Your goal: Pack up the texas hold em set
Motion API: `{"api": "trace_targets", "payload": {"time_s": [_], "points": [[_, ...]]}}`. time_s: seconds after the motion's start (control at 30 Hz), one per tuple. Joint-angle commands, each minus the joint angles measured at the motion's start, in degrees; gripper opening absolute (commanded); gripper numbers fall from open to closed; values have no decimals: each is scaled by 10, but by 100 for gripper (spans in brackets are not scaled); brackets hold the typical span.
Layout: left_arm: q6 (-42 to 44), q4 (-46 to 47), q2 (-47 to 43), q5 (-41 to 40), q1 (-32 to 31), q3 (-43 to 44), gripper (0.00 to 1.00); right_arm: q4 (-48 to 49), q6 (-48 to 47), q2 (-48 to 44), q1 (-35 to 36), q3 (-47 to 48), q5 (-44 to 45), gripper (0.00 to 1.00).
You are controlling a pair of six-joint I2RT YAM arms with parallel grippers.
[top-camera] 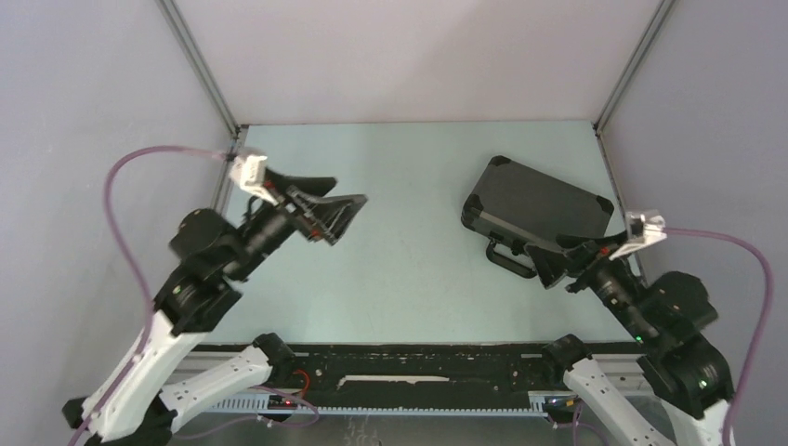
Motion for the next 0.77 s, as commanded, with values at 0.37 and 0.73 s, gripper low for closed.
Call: {"api": "trace_targets", "payload": {"time_s": [0.37, 0.73], "points": [[93, -304, -127, -209, -2, 146, 100, -57, -39, -22, 2, 184, -25, 100], [94, -317, -139, -223, -2, 153, 100, -60, -46, -29, 2, 181, -7, 100]]}}
